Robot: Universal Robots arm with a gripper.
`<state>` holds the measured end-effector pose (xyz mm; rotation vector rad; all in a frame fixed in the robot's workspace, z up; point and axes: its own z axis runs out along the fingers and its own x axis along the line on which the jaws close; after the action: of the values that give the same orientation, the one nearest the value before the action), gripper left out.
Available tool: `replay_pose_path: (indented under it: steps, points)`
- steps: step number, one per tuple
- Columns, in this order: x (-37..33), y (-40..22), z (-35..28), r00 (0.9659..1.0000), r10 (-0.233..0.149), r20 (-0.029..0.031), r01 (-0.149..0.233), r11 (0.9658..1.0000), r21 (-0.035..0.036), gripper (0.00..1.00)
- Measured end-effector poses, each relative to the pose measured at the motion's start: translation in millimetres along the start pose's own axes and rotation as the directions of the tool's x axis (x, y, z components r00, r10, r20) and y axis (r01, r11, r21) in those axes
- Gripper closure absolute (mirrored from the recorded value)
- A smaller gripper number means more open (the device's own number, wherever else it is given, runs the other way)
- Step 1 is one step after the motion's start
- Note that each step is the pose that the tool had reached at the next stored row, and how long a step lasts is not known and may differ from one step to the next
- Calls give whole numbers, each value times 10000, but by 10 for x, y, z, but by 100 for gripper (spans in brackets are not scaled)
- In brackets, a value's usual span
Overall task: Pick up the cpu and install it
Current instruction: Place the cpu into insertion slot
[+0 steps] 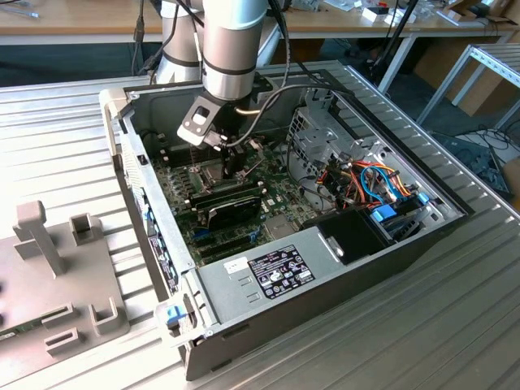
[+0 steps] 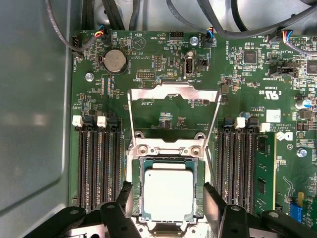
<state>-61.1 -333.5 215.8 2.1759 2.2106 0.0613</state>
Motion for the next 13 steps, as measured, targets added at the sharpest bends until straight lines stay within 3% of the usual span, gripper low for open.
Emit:
replay_pose_path:
  steps: [13]
  points:
    - [13, 1, -11, 10000, 7, 22, -7, 10000, 1, 34]
